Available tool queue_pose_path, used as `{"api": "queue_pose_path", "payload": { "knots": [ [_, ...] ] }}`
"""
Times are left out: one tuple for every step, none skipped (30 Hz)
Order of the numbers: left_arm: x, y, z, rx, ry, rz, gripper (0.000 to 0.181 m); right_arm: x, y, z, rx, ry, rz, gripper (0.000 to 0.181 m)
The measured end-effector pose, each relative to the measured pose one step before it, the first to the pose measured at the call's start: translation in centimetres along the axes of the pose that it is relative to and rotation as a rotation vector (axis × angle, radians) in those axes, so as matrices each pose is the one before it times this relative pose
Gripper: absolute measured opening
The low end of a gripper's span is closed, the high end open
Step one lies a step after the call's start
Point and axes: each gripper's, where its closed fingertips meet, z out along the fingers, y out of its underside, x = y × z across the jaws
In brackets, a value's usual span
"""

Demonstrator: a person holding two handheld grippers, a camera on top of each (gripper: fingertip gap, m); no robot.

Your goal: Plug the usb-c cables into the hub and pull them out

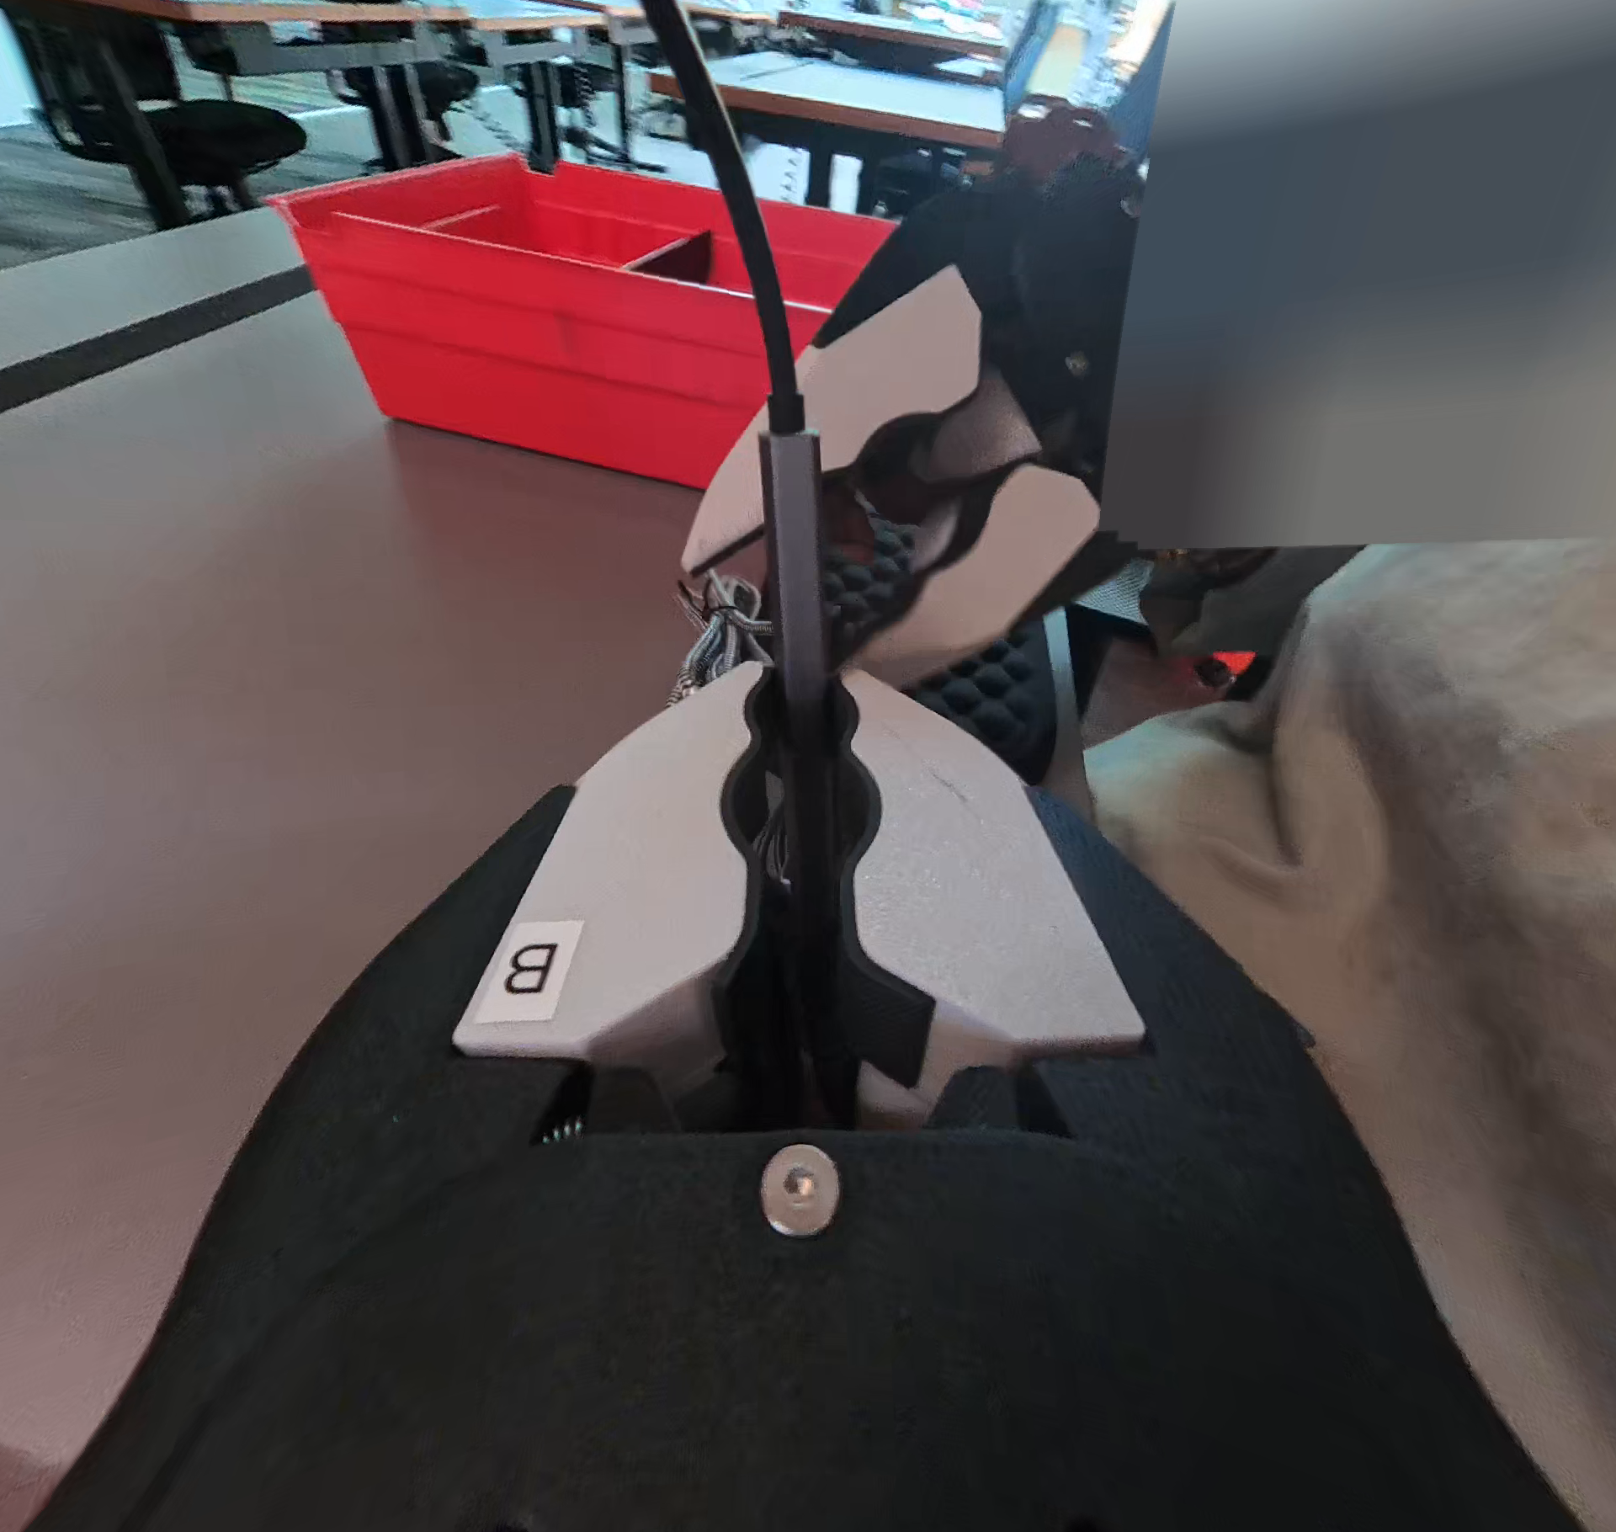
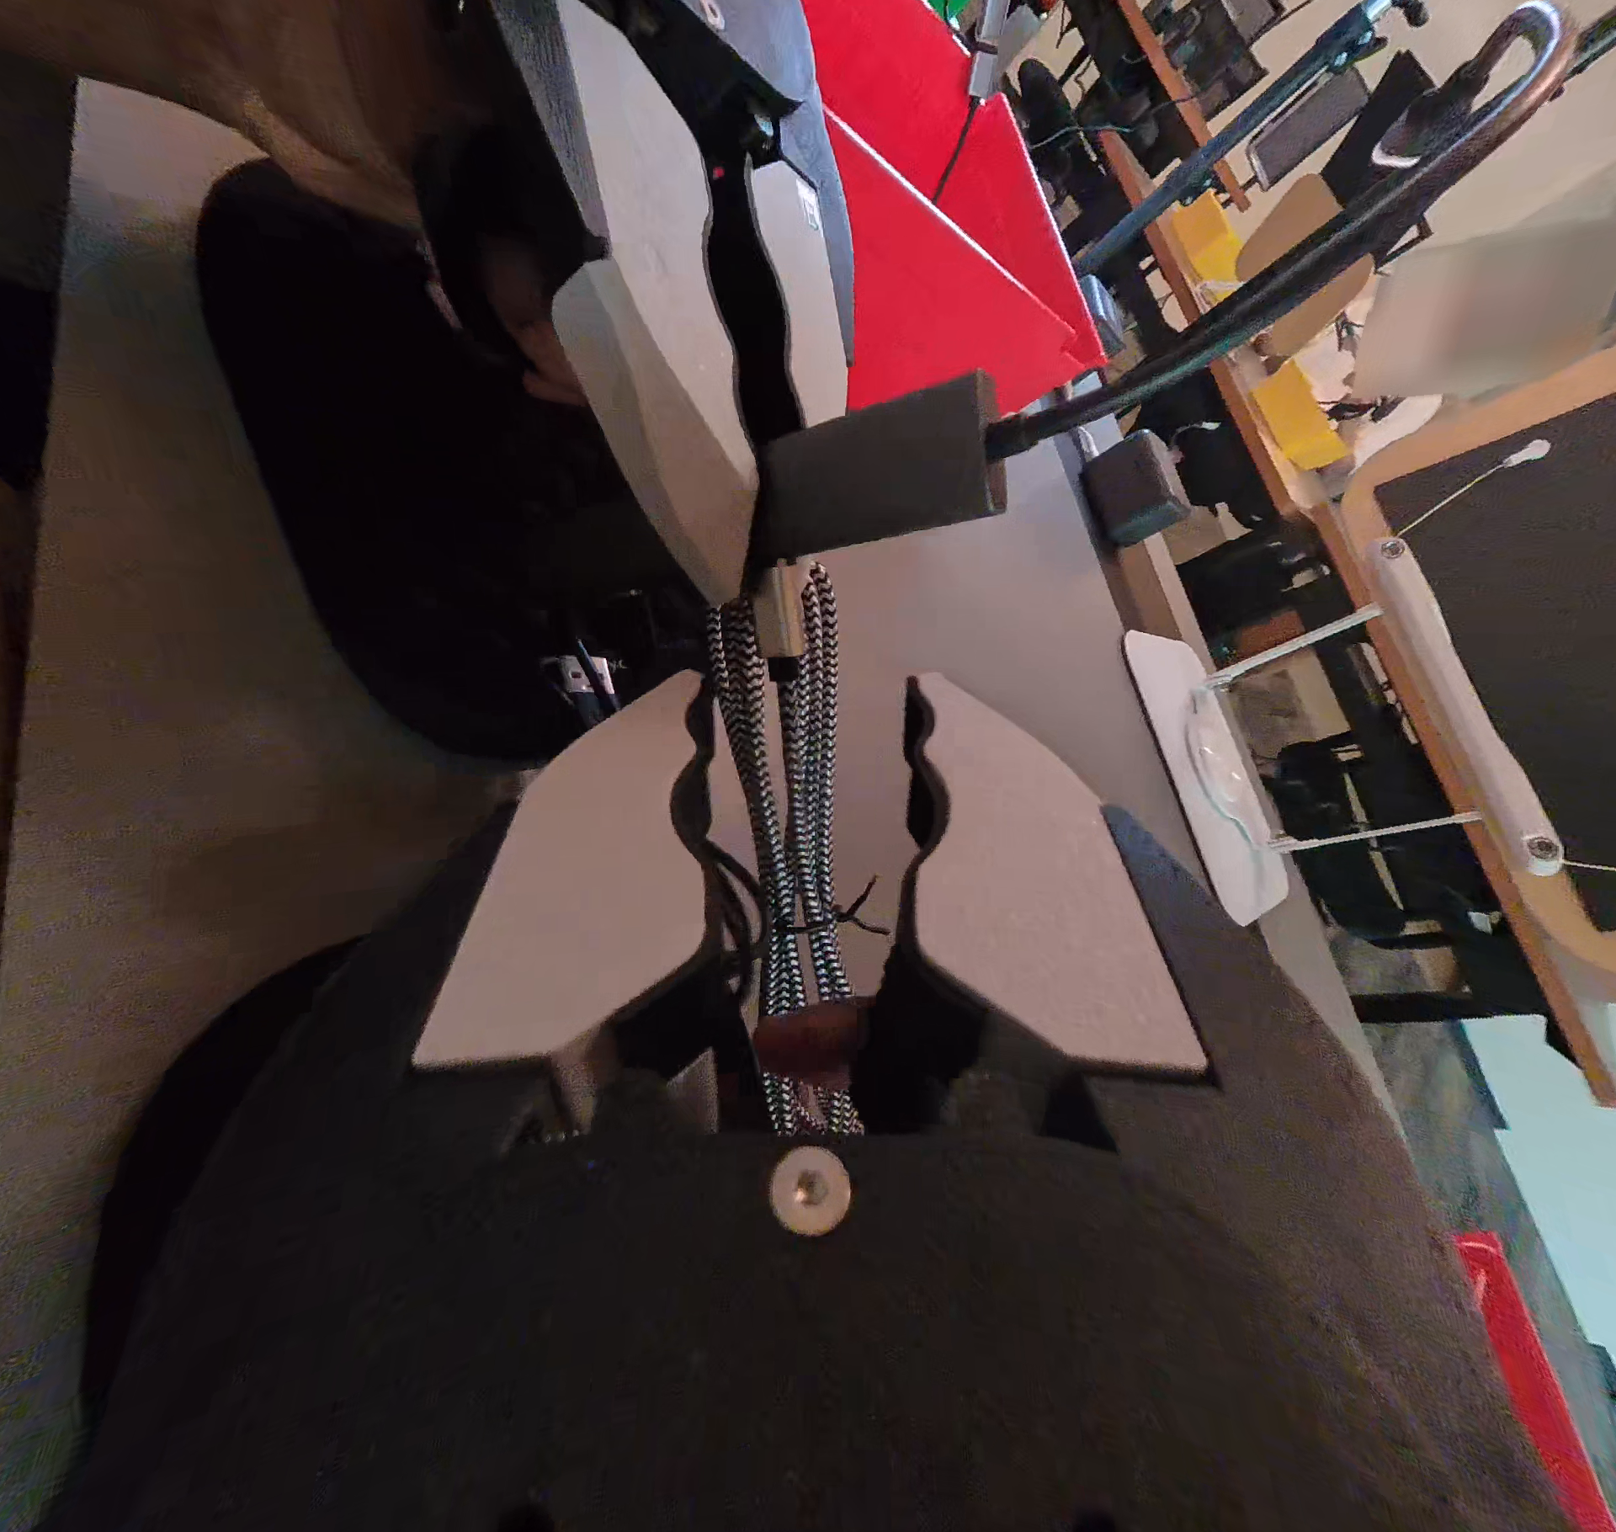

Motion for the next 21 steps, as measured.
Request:
{"api": "queue_pose_path", "payload": {
  "knots": [
    [-0.020,-0.232,0.135,0.0196,-0.0118,-0.0156,0.008,-0.169,-0.023,0.162,-0.0051,-0.0072,0.0078,0.052],
    [-0.082,-0.164,0.145,0.0188,-0.0118,-0.0311,0.008,-0.290,-0.052,0.310,-0.0063,0.0020,-0.0092,0.056],
    [-0.215,-0.074,0.092,0.0105,-0.0182,-0.0372,0.008,-0.219,0.028,0.393,-0.0134,0.0206,-0.0360,0.057],
    [-0.368,-0.017,0.024,0.0031,-0.0279,-0.0222,0.008,-0.127,-0.087,0.304,-0.0081,0.0330,-0.0637,0.050],
    [-0.484,-0.162,-0.095,0.0124,-0.0370,-0.0114,0.008,-0.031,-0.247,0.219,0.0017,0.0393,-0.0661,0.042],
    [-0.269,-0.216,-0.129,0.0144,-0.0185,-0.0186,0.008,0.206,-0.191,0.209,-0.0041,0.0444,-0.0397,0.037],
    [0.069,-0.078,-0.120,0.0034,0.0086,-0.0110,0.008,0.415,0.166,0.234,-0.0255,0.0403,-0.0238,0.029],
    [0.336,0.007,-0.050,-0.0029,0.0250,-0.0196,0.008,-0.012,0.374,0.273,-0.0373,-0.0038,-0.0249,0.029],
    [0.265,-0.011,0.004,-0.0029,0.0148,-0.0155,0.008,-0.042,0.163,0.209,-0.0223,-0.0112,-0.0127,0.030],
    [0.145,-0.002,0.060,0.0005,0.0023,-0.0091,0.008,0.268,-0.208,0.111,0.0028,0.0110,-0.0031,0.027],
    [0.079,0.037,0.118,0.0020,-0.0020,-0.0014,0.008,0.384,-0.363,0.039,0.0122,0.0194,-0.0053,0.024],
    [-0.052,-0.095,0.105,0.0127,-0.0114,-0.0040,0.008,0.373,-0.126,0.102,-0.0044,0.0187,-0.0031,0.023],
    [-0.135,-0.241,0.060,0.0232,-0.0149,-0.0070,0.008,0.419,0.025,0.210,-0.0141,0.0270,0.0115,0.021],
    [0.017,-0.188,0.115,0.0216,-0.0029,-0.0055,0.008,0.330,0.051,0.234,-0.0133,0.0235,0.0229,0.019],
    [0.146,-0.188,0.173,0.0284,0.0009,-0.0035,0.008,0.146,0.125,0.287,-0.0190,0.0129,0.0241,0.016],
    [0.197,-0.198,0.181,0.0352,-0.0062,0.0070,0.008,0.051,0.347,0.375,-0.0361,0.0104,0.0183,0.013],
    [-0.036,-0.134,0.077,0.0271,-0.0291,0.0215,0.008,0.107,0.588,0.439,-0.0476,0.0228,0.0016,0.011],
    [-0.092,-0.412,-0.151,0.0387,-0.0334,0.0298,0.008,0.094,0.882,0.505,-0.0528,0.0287,-0.0094,0.008],
    [-0.118,-0.763,-0.378,0.0555,-0.0230,0.0123,0.007,-0.197,1.125,0.594,-0.0510,0.0152,-0.0088,0.005],
    [-0.431,-0.236,-0.319,0.0131,-0.0197,-0.0142,0.007,-0.235,0.716,0.397,-0.0156,0.0136,-0.0085,0.005],
    [-0.407,0.185,-0.172,-0.0131,-0.0039,-0.0102,0.007,-0.086,-0.034,-0.022,0.0187,0.0149,-0.0044,0.005]
  ]
}}
